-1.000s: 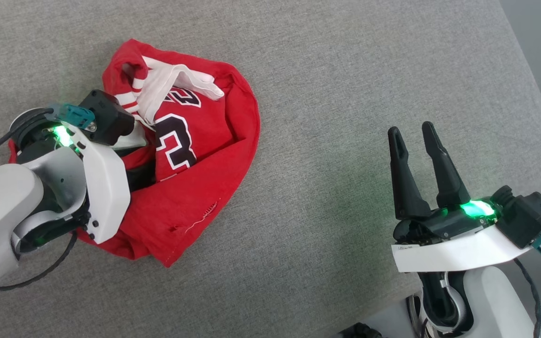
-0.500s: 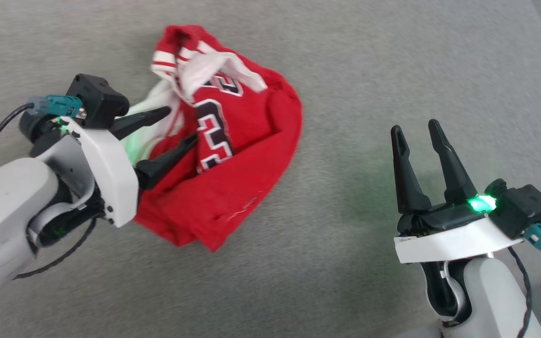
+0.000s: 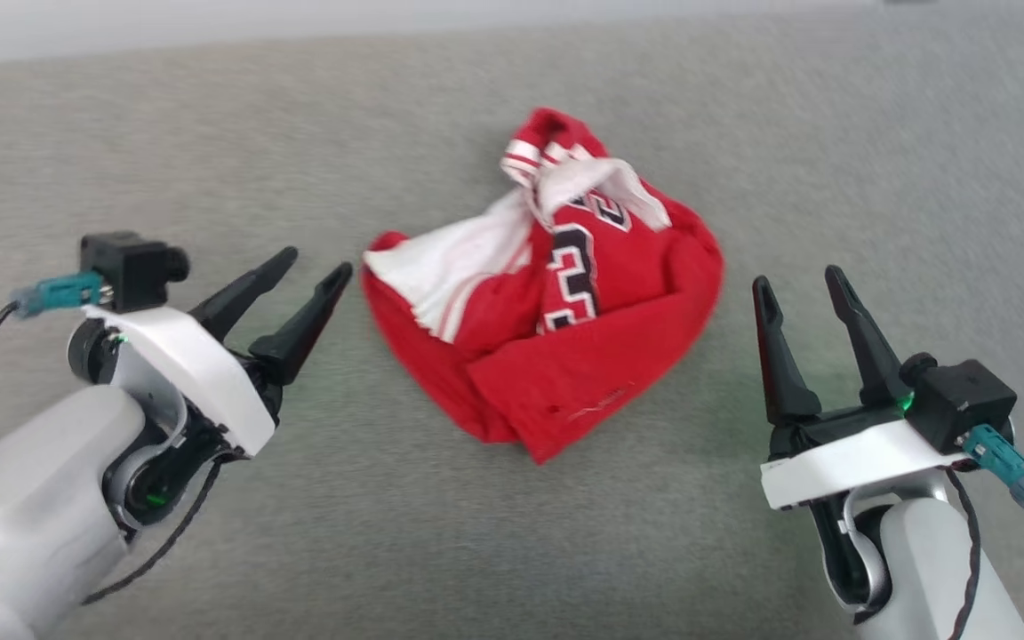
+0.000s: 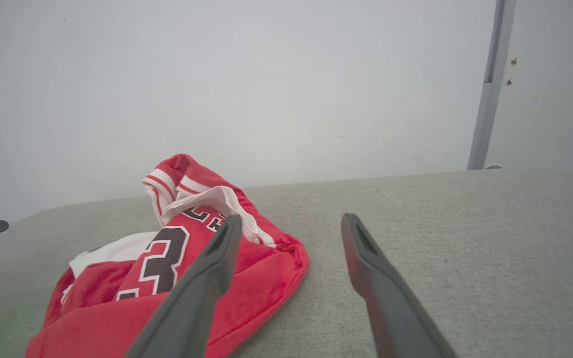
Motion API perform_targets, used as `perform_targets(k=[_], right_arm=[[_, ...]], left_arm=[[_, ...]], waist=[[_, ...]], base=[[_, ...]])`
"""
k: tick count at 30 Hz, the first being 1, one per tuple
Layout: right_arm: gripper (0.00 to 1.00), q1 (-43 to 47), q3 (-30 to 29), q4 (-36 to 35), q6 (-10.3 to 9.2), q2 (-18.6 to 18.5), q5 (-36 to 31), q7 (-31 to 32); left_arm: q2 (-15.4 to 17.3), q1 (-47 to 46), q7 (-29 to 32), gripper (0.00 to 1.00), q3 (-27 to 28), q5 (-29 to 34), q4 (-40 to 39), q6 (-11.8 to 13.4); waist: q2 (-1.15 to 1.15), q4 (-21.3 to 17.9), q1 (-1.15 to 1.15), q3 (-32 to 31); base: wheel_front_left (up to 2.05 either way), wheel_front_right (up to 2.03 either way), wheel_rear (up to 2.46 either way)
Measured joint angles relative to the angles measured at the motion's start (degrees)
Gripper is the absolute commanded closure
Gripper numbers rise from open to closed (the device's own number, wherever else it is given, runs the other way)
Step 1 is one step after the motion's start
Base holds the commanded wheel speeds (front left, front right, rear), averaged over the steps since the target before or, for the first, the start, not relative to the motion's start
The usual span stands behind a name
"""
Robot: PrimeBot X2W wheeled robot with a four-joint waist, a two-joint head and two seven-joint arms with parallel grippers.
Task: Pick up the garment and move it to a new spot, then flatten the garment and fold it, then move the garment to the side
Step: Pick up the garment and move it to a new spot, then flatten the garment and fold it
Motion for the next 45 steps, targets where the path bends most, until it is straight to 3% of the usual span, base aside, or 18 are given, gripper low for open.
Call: perform_targets(k=[6,13,22,30,37,45], right_arm=[[0.00,1.8,-3.1,2.1,0.00,0.0,-2.2,0.0],[0.00,5.3,-6.9,2.8,0.00,0.0,-3.7,0.0],[0.00,9.6,-9.8,2.3,0.00,0.0,-5.3,0.0],[0.00,10.6,-10.4,0.7,0.00,0.0,-5.4,0.0],[0.00,10.5,-9.6,-0.5,0.00,0.0,-5.3,0.0],[0.00,10.4,-9.5,-0.4,0.00,0.0,-5.3,0.0]], left_arm=[[-4.1,11.9,-0.1,0.00,15.0,0.7,3.8,0.0],[-8.0,28.6,-0.1,0.00,29.7,9.2,6.4,0.0],[-13.2,44.1,-0.1,0.00,48.2,26.4,6.4,0.0],[-20.3,53.5,-0.1,0.00,66.4,47.7,-2.3,0.0],[-24.1,56.7,-0.1,0.00,71.9,56.0,-9.2,0.0],[-25.7,57.9,-0.1,0.00,71.5,56.4,-9.4,0.0]], waist=[[0.00,5.1,0.00,-4.9],[0.00,9.5,0.00,-9.9],[0.00,11.4,0.00,-13.6],[0.00,10.5,0.00,-13.8],[0.00,9.8,0.00,-13.2],[0.00,9.7,0.00,-12.5]], base=[[0.00,0.00,0.00],[0.00,0.00,0.00],[0.00,0.00,0.00],[0.00,0.00,0.00],[0.00,0.00,0.00],[0.00,0.00,0.00]])
